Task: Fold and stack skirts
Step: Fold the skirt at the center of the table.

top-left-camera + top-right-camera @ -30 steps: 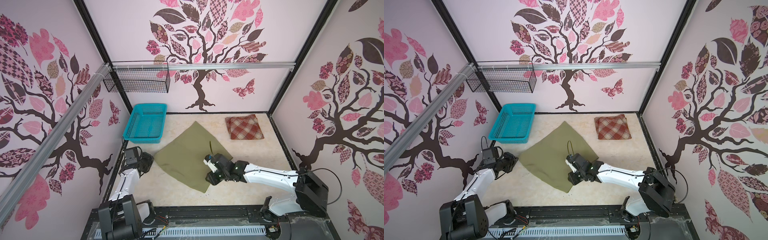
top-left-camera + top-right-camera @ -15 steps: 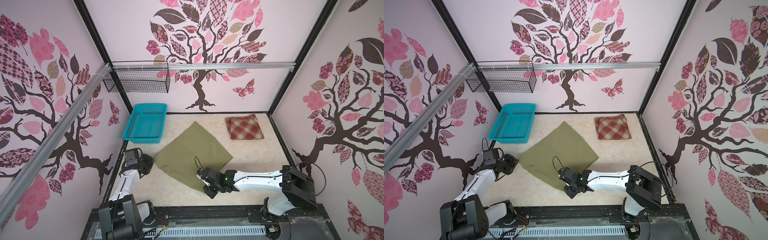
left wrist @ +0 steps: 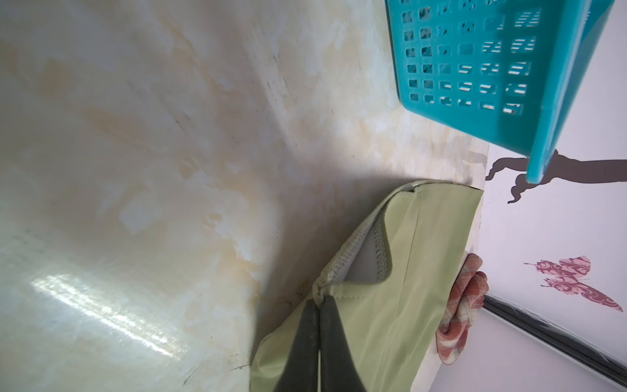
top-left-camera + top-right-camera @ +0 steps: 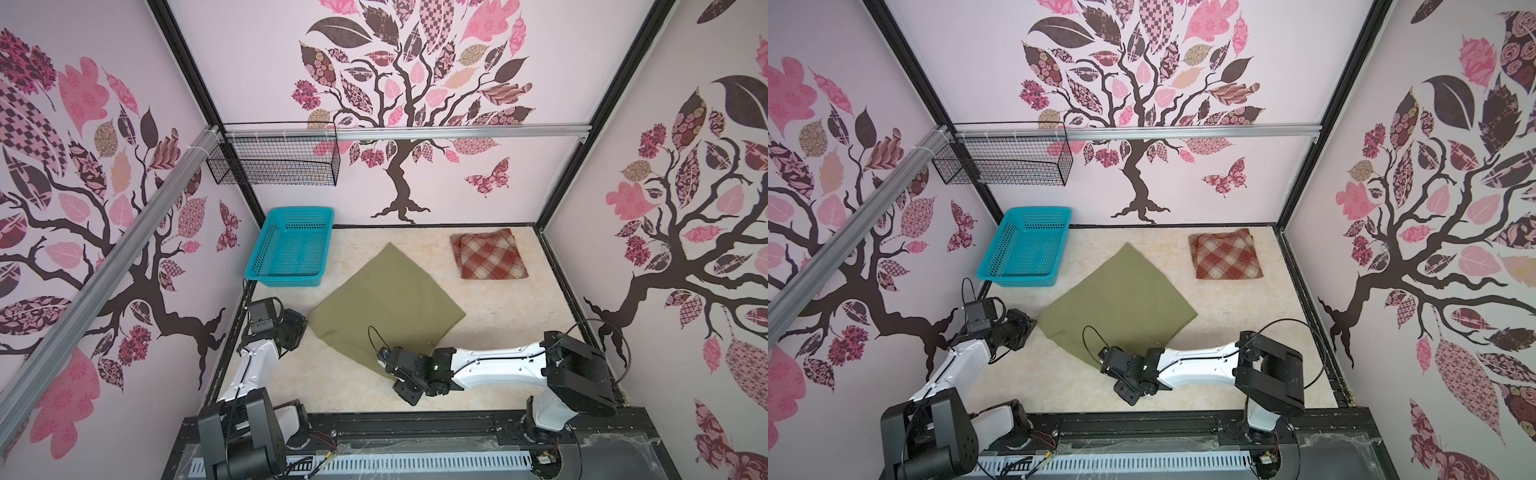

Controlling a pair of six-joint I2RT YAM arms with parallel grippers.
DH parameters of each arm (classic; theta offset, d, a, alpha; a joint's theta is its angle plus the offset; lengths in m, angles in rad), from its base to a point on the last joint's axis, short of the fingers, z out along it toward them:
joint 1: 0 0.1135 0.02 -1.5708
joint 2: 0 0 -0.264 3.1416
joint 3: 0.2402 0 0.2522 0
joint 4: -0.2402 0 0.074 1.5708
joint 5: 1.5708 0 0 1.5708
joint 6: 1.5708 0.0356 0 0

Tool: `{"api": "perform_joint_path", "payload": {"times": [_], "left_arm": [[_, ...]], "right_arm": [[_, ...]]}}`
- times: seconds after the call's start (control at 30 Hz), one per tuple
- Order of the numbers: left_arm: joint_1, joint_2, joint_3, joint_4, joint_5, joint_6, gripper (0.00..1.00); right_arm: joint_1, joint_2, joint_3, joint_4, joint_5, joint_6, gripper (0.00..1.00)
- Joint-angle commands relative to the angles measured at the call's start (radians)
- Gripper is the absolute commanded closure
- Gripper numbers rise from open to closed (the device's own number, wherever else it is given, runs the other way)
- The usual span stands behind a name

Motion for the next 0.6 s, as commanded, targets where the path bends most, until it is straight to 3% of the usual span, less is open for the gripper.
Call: {"api": "perform_joint_path", "payload": {"times": [0.0,0.27,0.33,0.5,0.57], "left_arm": [[0.01,0.0,-0.026,0.022,0.013,0.007,1.0],[0.015,0.008,-0.026,0.027,0.023,0.005,1.0],[0.017,0.006,-0.027,0.026,0.023,0.004,1.0],[0.019,-0.005,-0.02,0.027,0.024,-0.016,1.0],[0.021,-0.018,-0.008,0.021,0.027,-0.025,1.0]], "right_arm": [[-0.001,0.035,0.017,-0.034,0.047,-0.017,0.53],[0.0,0.075,0.024,-0.029,0.059,-0.024,0.61],[0.001,0.081,0.022,-0.028,0.055,-0.03,0.69],[0.001,0.073,0.022,-0.035,0.017,-0.061,1.0],[0.001,0.053,0.018,-0.038,-0.003,-0.069,1.0]]}}
